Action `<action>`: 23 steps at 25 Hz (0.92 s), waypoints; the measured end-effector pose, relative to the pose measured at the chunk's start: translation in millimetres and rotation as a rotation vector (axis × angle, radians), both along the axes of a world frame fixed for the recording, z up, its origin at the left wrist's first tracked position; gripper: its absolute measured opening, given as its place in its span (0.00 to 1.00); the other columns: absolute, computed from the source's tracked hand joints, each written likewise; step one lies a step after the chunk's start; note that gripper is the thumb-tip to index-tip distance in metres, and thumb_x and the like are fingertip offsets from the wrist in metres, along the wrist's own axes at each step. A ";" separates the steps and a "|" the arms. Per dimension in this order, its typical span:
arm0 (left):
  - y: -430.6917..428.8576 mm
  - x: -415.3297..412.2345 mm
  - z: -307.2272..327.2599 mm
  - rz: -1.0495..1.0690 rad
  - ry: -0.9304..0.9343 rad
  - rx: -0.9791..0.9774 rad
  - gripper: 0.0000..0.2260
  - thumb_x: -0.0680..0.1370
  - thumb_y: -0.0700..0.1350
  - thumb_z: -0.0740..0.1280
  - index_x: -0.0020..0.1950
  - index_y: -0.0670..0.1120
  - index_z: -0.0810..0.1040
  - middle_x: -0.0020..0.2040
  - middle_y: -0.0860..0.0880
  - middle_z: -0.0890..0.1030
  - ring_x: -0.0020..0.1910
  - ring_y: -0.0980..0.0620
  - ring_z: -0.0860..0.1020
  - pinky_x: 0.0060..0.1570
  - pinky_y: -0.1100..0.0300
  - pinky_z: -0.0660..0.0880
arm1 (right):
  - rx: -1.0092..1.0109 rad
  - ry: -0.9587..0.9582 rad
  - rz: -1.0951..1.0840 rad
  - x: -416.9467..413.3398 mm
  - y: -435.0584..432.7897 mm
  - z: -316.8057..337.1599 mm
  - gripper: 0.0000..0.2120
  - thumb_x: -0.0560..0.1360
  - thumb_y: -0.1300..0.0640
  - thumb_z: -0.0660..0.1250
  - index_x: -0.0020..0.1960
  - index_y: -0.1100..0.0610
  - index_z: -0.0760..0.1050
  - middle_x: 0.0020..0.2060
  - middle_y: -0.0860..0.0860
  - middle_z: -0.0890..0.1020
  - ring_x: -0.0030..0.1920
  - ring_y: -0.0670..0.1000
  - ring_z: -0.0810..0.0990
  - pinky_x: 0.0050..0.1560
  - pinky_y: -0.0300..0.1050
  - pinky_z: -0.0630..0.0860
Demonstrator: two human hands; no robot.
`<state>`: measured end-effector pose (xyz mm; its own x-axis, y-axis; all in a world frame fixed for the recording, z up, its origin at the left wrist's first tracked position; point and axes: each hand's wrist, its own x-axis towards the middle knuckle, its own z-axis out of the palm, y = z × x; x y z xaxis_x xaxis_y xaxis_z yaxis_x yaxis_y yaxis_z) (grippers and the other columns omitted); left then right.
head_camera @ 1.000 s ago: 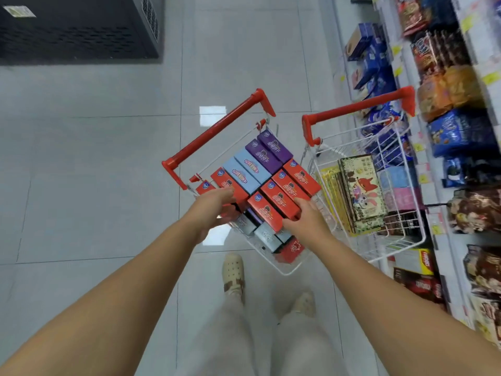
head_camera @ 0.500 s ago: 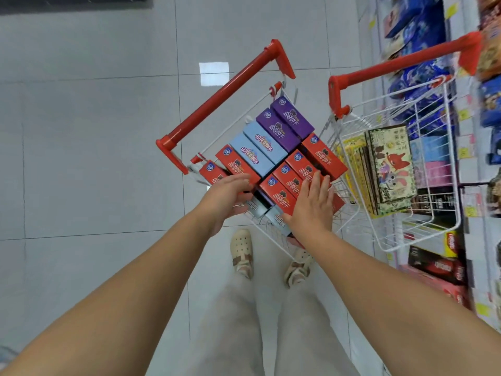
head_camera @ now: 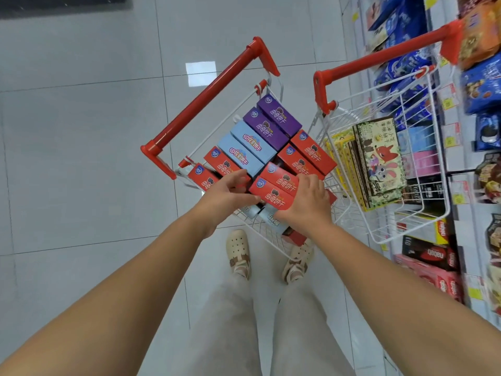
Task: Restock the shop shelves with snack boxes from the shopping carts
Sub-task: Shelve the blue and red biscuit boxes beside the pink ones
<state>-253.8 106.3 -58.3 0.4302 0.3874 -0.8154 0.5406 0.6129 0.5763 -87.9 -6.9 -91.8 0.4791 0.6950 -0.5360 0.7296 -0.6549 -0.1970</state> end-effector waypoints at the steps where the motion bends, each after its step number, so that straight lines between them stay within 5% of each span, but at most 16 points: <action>1: 1.7 0.9 3.0 -0.076 -0.010 0.011 0.39 0.70 0.42 0.78 0.76 0.52 0.64 0.70 0.53 0.74 0.66 0.51 0.75 0.66 0.49 0.73 | 0.018 0.172 -0.056 12.6 0.1 18.1 0.45 0.63 0.42 0.76 0.72 0.56 0.59 0.61 0.51 0.66 0.62 0.52 0.68 0.63 0.50 0.71; 5: 13.2 14.1 30.0 -0.356 -0.059 -0.049 0.39 0.71 0.46 0.78 0.76 0.52 0.61 0.69 0.52 0.74 0.64 0.50 0.76 0.61 0.54 0.74 | -0.047 0.961 -0.361 61.2 5.3 83.1 0.39 0.63 0.56 0.77 0.71 0.52 0.65 0.58 0.53 0.76 0.56 0.54 0.79 0.55 0.49 0.78; 9: 13.5 13.0 40.0 -0.301 -0.162 -0.151 0.22 0.68 0.51 0.73 0.60 0.48 0.76 0.53 0.47 0.85 0.50 0.46 0.85 0.50 0.54 0.81 | 0.008 1.221 -0.464 67.3 9.8 75.6 0.30 0.68 0.42 0.72 0.66 0.53 0.74 0.64 0.62 0.76 0.62 0.61 0.77 0.64 0.57 0.72; 11: 15.0 0.4 35.6 -0.165 -0.140 -0.134 0.24 0.66 0.53 0.73 0.60 0.46 0.76 0.53 0.45 0.86 0.49 0.44 0.85 0.48 0.54 0.81 | 0.096 0.915 -0.603 66.3 8.8 54.2 0.27 0.75 0.36 0.63 0.68 0.51 0.72 0.66 0.61 0.74 0.63 0.59 0.76 0.65 0.56 0.73; 14: 17.8 -20.3 26.6 0.004 -0.126 -0.093 0.22 0.67 0.54 0.72 0.58 0.45 0.78 0.52 0.44 0.86 0.48 0.43 0.85 0.51 0.52 0.81 | 0.117 0.163 -0.418 72.1 -1.8 14.1 0.28 0.76 0.43 0.67 0.71 0.52 0.66 0.67 0.57 0.67 0.66 0.59 0.69 0.68 0.58 0.68; 19: 20.8 -46.5 16.7 0.098 -0.087 -0.075 0.31 0.61 0.59 0.75 0.60 0.46 0.77 0.53 0.44 0.85 0.50 0.42 0.84 0.54 0.49 0.79 | -0.008 -0.078 -0.108 63.7 4.5 -24.7 0.51 0.69 0.40 0.73 0.78 0.57 0.46 0.78 0.56 0.53 0.78 0.58 0.50 0.76 0.56 0.48; 23: 17.4 -53.7 14.2 0.138 -0.103 -0.089 0.23 0.68 0.55 0.71 0.59 0.47 0.77 0.53 0.45 0.86 0.48 0.44 0.85 0.52 0.50 0.81 | 0.020 -0.122 -0.144 48.5 15.5 -34.7 0.51 0.68 0.45 0.76 0.77 0.60 0.48 0.74 0.58 0.58 0.76 0.59 0.54 0.75 0.54 0.52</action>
<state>-307.5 123.7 -44.1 0.4605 0.3769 -0.8037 0.3888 0.7283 0.5643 -39.3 8.7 -126.5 0.6353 0.6242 -0.4548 0.6476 -0.7514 -0.1265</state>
